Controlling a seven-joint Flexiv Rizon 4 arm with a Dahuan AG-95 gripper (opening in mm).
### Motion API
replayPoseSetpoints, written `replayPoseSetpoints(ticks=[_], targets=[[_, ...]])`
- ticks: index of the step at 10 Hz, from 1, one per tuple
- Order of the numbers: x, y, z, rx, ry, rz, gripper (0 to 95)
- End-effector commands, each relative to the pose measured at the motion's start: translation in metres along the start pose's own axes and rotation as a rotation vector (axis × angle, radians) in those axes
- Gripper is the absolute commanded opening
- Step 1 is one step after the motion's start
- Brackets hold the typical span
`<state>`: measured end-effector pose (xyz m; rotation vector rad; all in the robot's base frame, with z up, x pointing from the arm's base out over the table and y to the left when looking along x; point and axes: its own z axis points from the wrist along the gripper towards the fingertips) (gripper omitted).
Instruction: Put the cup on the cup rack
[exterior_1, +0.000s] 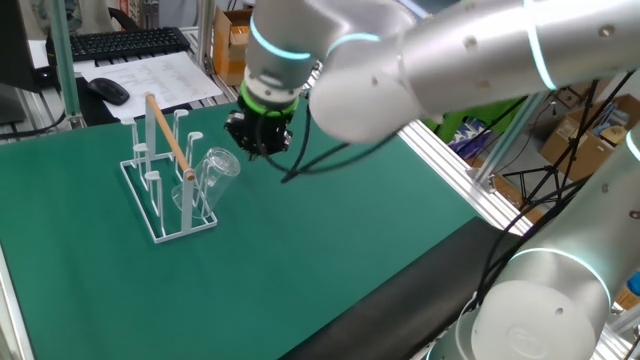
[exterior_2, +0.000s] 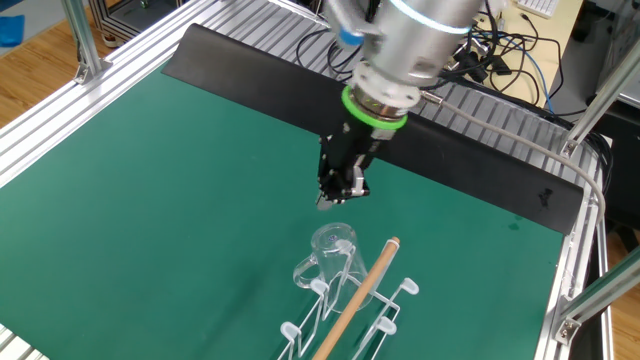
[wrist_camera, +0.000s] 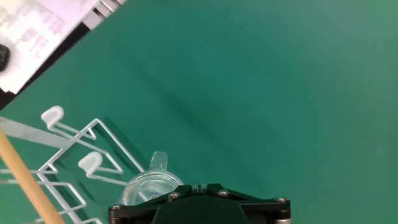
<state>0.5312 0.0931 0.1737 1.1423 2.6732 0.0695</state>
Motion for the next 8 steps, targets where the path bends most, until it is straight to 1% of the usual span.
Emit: replayPoseSetpoints(ticks=[1,2,3,4,5,6,7,8], targets=[[-0.003,0.005,0.012,0.008,0.038,0.017,0.0],[-0.011,0.001,0.017,0.013,0.057,0.006,0.0],[-0.017,-0.002,0.021,0.008,0.073,0.008,0.0],[-0.026,-0.008,0.027,0.008,0.096,0.010,0.0],[-0.032,-0.011,0.032,0.008,0.120,0.006,0.0],[-0.033,-0.011,0.035,0.014,0.127,0.010,0.0],[-0.031,-0.010,0.038,0.027,0.147,0.015,0.0],[-0.027,-0.008,0.041,0.040,0.152,0.022,0.0]])
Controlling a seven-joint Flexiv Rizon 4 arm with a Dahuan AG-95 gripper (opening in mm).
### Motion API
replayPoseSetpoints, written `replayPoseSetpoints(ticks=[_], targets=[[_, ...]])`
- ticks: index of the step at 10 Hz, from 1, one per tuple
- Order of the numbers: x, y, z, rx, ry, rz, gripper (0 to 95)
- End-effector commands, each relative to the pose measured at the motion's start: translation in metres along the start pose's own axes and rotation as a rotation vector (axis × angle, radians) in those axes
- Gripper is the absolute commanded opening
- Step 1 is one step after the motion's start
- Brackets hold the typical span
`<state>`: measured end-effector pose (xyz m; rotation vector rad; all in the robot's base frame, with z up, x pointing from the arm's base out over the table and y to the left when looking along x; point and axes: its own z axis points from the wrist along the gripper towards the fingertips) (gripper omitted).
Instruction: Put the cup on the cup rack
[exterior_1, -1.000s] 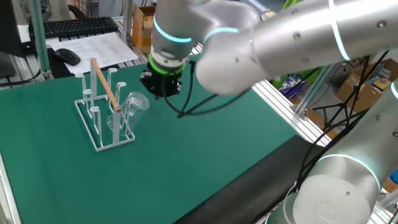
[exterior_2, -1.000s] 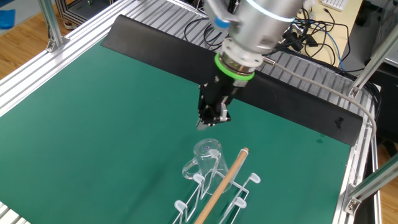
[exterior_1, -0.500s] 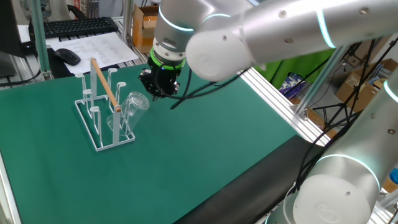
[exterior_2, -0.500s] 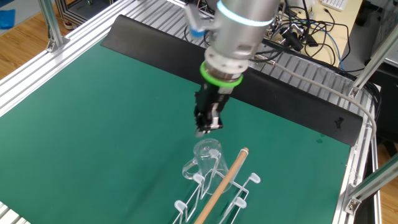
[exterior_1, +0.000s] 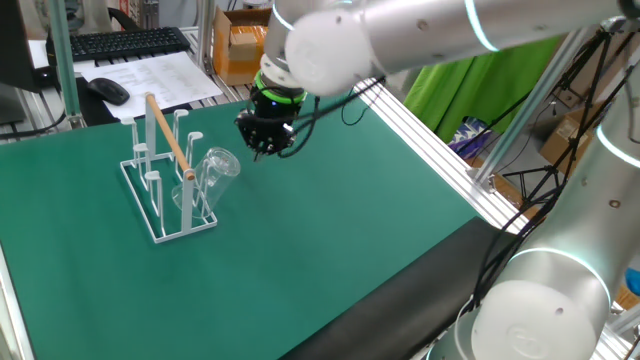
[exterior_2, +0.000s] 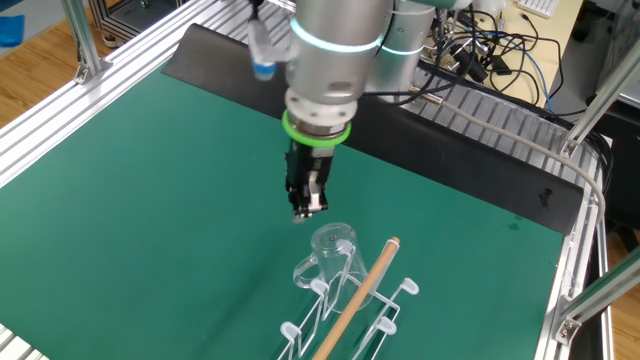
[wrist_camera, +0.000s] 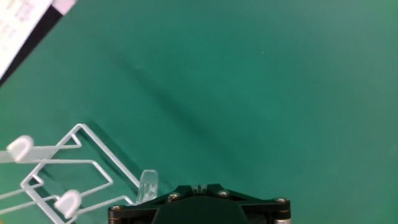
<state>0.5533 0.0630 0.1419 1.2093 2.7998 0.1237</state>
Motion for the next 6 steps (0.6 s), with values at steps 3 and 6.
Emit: replayPoseSetpoints(ticks=[3,6], targets=[[0.015,0.005,0.015,0.043,-0.004,0.010,0.0],[0.022,-0.002,0.036,0.074,0.006,0.002,0.0]])
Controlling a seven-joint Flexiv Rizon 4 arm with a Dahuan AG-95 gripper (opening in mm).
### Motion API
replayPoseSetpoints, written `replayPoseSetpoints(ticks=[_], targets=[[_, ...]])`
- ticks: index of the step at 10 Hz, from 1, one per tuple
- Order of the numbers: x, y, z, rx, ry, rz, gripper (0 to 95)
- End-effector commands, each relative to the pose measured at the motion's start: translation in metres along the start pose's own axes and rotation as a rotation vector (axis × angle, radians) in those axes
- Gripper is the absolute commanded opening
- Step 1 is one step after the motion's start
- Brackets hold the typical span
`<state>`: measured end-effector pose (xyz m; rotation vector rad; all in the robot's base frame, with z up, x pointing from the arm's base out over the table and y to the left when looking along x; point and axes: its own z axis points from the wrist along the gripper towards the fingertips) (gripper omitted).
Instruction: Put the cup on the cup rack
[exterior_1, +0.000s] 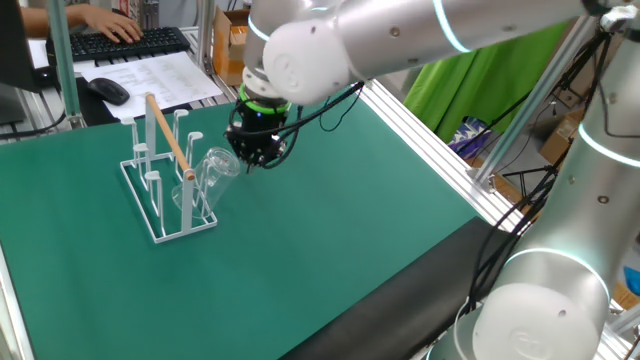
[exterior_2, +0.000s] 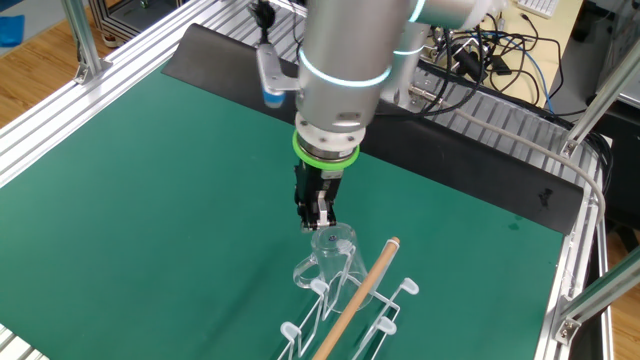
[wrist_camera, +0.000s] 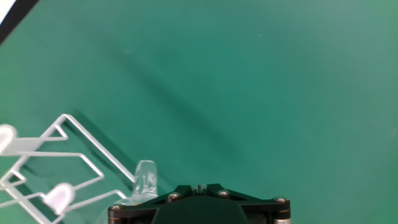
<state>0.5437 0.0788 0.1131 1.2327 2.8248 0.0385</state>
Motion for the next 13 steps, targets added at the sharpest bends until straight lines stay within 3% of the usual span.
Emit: replayPoseSetpoints(ticks=[1,3,4,9,13], targets=[[0.006,-0.006,0.014,0.023,-0.010,-0.025,0.0],[0.007,-0.011,0.015,0.044,0.004,-0.033,0.0],[0.005,-0.020,0.005,0.052,0.031,-0.053,0.0],[0.006,-0.023,0.006,0.064,0.008,-0.062,0.0],[-0.003,-0.032,0.009,0.056,0.013,-0.082,0.0]])
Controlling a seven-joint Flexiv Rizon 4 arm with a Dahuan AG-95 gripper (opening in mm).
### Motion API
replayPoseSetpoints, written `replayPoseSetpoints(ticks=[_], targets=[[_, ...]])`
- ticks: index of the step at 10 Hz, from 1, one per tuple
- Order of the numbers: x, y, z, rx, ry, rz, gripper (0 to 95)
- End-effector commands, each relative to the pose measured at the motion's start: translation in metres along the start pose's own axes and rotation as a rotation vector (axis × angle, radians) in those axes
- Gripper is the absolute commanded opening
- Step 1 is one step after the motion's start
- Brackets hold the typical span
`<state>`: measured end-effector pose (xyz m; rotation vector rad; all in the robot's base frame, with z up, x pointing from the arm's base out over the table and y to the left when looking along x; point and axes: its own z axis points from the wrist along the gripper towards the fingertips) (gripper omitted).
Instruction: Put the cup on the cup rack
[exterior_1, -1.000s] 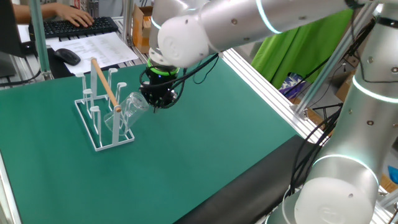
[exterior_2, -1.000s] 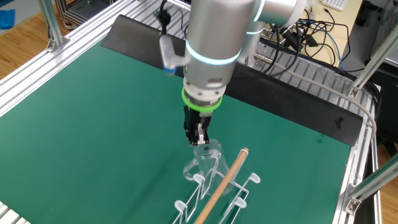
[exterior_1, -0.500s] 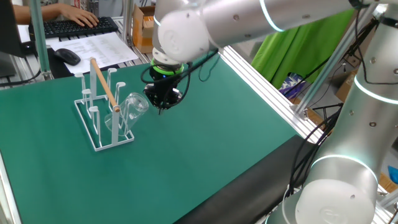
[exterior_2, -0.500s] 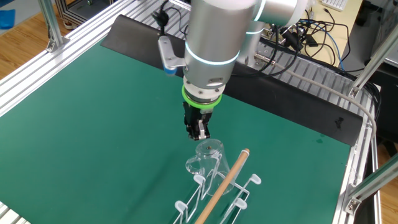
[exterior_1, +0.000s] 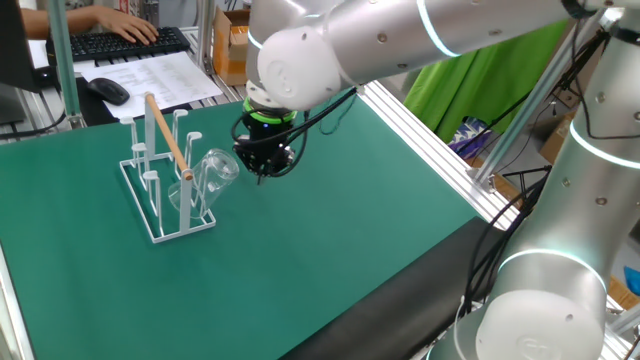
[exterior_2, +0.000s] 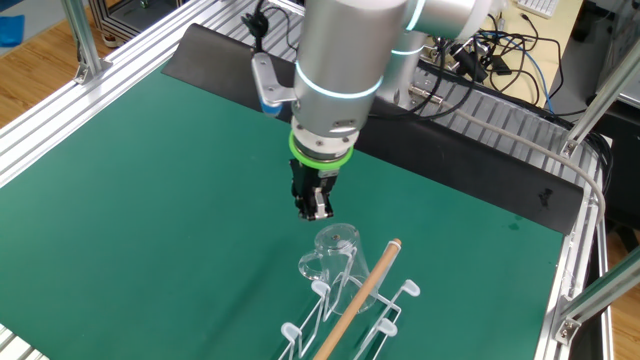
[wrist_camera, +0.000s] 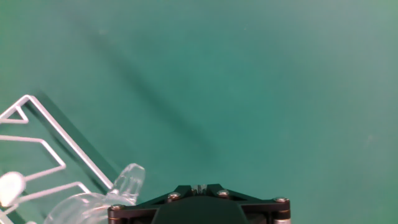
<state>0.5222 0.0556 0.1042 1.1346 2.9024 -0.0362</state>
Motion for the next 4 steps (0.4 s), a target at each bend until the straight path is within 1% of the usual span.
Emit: replayPoseSetpoints(ticks=[1,4], targets=[[-0.0012,-0.0001,0.0014,-0.002,0.000,-0.001,0.0],[-0.0005,-0.0010,0.0030,-0.003,0.000,0.006,0.0]])
